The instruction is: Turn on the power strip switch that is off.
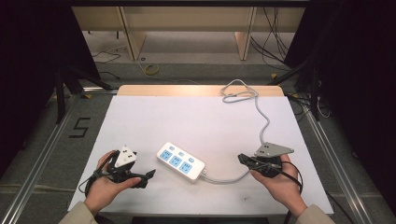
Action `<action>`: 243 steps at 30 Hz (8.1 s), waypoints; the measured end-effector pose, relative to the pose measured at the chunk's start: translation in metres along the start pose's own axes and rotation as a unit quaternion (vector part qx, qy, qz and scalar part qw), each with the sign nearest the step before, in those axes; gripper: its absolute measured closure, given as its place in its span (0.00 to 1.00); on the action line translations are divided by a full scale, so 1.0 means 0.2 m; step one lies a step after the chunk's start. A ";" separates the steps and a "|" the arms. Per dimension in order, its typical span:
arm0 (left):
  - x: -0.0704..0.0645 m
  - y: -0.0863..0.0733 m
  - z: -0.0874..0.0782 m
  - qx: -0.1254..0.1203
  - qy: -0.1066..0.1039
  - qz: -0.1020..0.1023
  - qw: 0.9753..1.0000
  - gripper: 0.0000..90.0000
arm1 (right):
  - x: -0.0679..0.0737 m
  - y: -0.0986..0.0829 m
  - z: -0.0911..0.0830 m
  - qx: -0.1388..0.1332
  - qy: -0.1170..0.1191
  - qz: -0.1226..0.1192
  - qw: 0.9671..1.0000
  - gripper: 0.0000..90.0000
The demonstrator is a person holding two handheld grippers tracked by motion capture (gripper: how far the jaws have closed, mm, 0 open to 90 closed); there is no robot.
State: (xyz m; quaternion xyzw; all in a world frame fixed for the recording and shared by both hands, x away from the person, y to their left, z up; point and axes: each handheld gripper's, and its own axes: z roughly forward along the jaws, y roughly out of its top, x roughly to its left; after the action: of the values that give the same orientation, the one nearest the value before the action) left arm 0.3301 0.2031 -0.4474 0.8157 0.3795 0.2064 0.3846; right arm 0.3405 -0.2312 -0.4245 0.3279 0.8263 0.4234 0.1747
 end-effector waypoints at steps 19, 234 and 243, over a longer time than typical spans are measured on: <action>0.00 0.00 0.00 -0.003 0.001 0.002 1.000 0.08 | 0.05 0.08 0.10 0.011 0.014 -0.016 1.000 1.00; -0.03 0.02 0.02 -0.002 -0.013 0.019 1.000 0.09 | 0.30 0.47 0.78 0.218 0.102 -0.032 0.970 1.00; -0.03 0.02 0.02 -0.002 -0.013 0.019 1.000 0.09 | 0.31 0.47 0.78 0.224 0.097 -0.037 0.969 1.00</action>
State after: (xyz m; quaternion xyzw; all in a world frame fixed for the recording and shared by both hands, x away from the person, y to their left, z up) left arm 0.3308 0.1948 -0.4470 0.8246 0.3582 0.2041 0.3873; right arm 0.4208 -0.0560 -0.4399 0.2849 0.9246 0.2511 0.0312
